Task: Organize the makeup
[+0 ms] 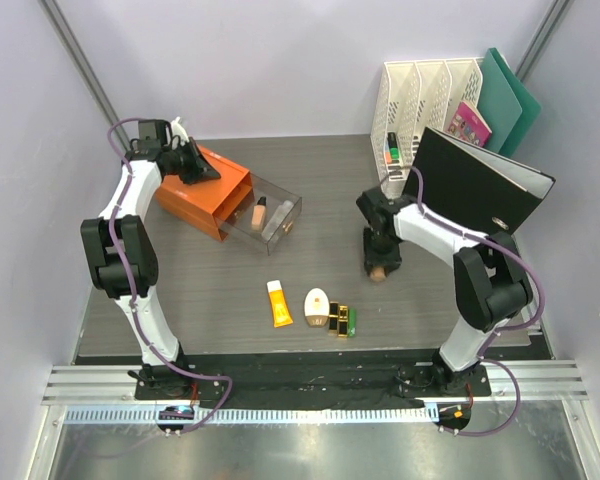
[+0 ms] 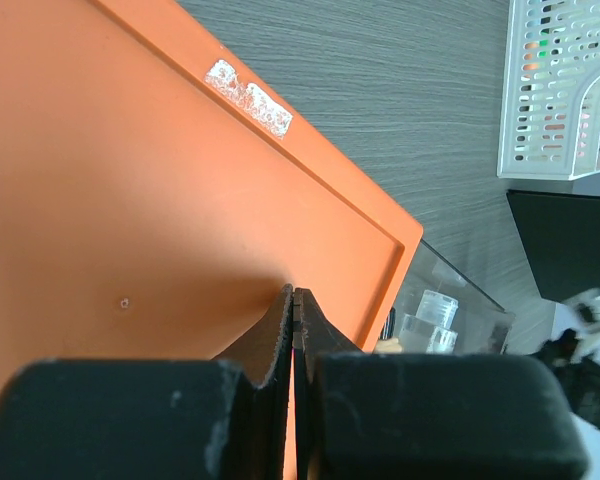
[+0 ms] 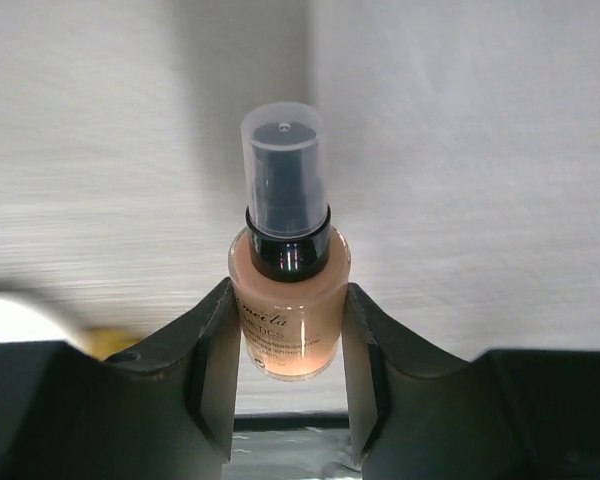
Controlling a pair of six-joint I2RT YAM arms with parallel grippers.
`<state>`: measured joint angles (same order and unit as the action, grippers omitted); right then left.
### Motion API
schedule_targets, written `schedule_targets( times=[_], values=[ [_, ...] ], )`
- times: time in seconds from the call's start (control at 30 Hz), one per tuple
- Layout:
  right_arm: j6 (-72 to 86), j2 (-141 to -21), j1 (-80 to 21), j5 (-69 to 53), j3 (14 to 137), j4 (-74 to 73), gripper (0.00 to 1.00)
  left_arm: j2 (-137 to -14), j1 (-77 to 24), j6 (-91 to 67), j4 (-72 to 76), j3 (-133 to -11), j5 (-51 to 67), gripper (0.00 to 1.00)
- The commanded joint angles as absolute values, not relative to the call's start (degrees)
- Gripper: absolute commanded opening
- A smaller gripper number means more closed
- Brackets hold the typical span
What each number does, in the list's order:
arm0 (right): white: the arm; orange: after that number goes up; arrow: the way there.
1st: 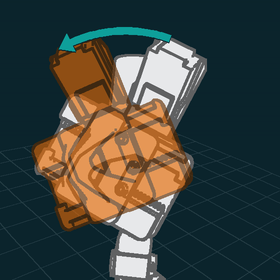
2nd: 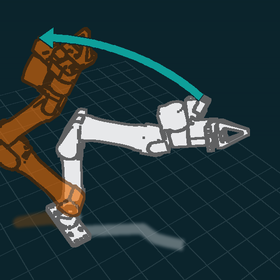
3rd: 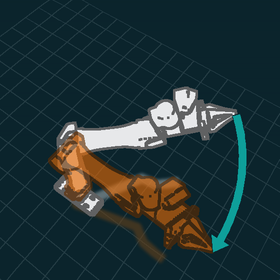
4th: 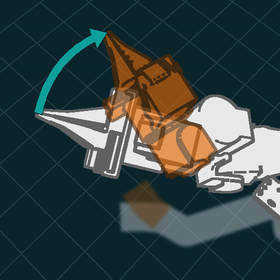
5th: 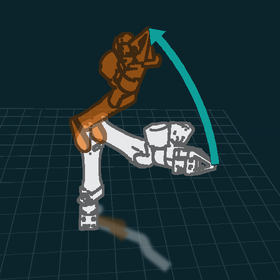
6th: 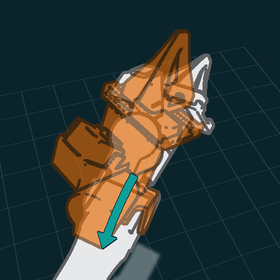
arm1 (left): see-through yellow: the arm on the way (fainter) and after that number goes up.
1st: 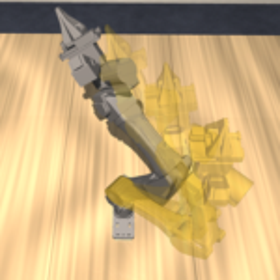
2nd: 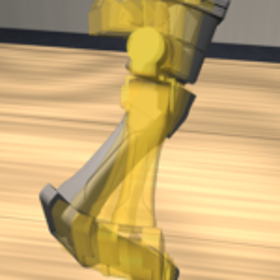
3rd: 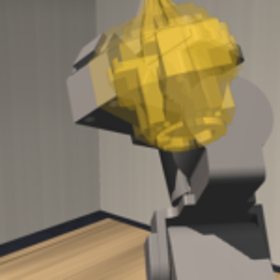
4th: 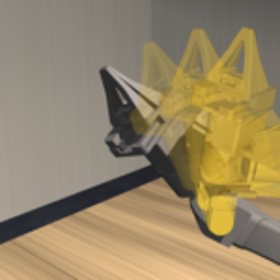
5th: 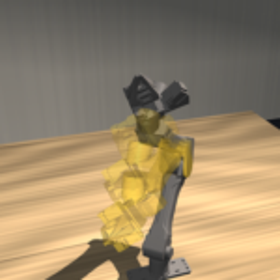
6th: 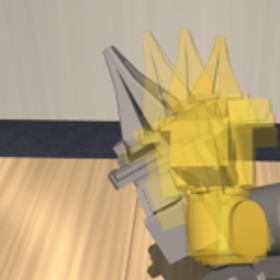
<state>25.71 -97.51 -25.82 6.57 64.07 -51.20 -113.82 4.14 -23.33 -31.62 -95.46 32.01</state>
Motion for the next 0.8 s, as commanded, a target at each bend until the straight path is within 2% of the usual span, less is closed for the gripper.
schedule_targets(
  times=[0.0, 0.23, 0.47, 0.77],
  values=[
    [27.15, -95.97, -26.1, -1.47, 79.14, -47.64, 0.01, -122.43, 4.22, -17.4, -53.88, -87.8, 18.55, 0.0],
    [31.2, -102.56, -28.03, -10.1, 98.94, -44.47, 0.01, -122.34, 4.22, -18.19, -54.23, -88.68, 19.77, 0.0],
    [33.83, -117.57, -34.7, -13.97, 121.25, -44.03, 0.01, -122.17, 4.13, -18.28, -54.75, -89.21, 20.04, 0.0],
    [38.4, -129.02, -39.11, -17.93, 135.08, -42.89, 0.01, -121.73, 4.04, -18.37, -54.93, -88.68, 19.78, 0.0]
  ],
)
